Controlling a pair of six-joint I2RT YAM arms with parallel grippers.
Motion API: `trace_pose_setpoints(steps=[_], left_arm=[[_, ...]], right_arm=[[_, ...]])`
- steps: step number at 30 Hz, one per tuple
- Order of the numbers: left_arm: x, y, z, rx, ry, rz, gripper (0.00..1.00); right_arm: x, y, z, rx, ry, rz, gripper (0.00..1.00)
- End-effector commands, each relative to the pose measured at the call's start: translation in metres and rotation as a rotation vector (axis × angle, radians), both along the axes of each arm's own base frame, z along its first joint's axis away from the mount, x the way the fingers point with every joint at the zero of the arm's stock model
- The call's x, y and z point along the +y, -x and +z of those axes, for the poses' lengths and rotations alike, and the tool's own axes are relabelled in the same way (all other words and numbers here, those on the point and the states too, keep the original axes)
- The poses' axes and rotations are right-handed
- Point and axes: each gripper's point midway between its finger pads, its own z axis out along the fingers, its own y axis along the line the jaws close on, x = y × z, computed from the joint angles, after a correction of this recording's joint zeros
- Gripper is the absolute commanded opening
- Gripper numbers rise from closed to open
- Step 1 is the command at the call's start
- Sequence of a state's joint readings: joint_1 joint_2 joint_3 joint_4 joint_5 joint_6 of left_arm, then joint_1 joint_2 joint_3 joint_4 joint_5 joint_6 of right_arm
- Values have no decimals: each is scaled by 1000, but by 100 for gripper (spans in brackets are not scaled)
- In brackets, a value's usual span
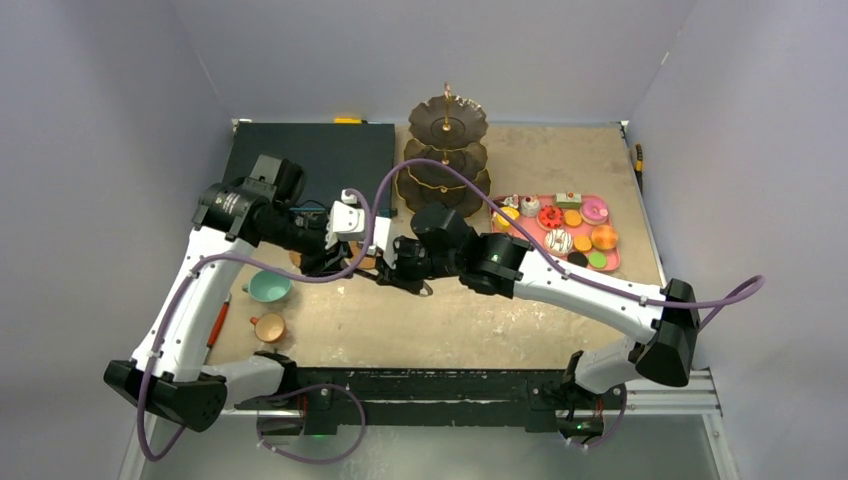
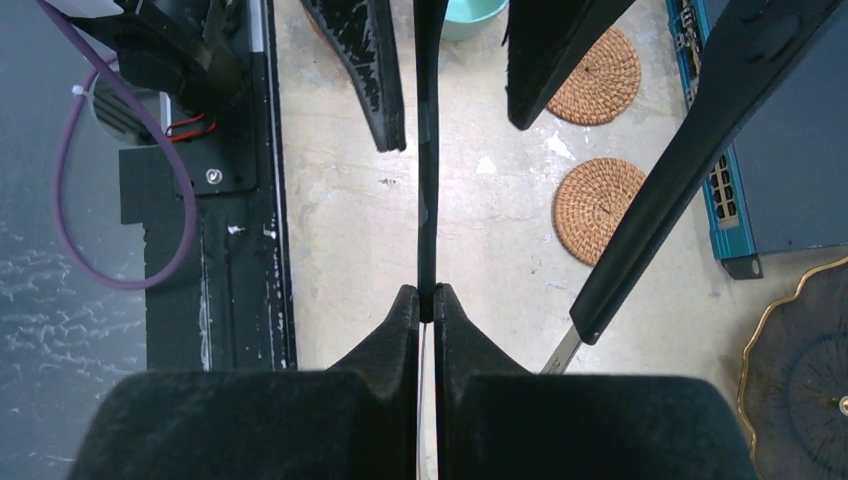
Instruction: Serve the afternoon tea
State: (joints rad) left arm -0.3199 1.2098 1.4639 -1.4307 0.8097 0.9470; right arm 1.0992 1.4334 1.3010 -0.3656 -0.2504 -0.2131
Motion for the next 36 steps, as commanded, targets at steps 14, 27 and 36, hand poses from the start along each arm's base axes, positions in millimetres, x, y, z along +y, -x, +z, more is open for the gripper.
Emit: trace_pose_setpoints(steps=[14, 27, 36], left_arm=[[6, 4, 14, -109, -13, -17, 13], [-10, 11, 35, -65, 93, -35, 0], [-15, 1, 25, 20, 87, -15, 0]], right_arm=[[-2, 2, 61, -94, -189, 25, 0], [-55, -75, 111, -64, -429, -378, 84], [-198, -200, -7, 163, -169, -1296, 79]])
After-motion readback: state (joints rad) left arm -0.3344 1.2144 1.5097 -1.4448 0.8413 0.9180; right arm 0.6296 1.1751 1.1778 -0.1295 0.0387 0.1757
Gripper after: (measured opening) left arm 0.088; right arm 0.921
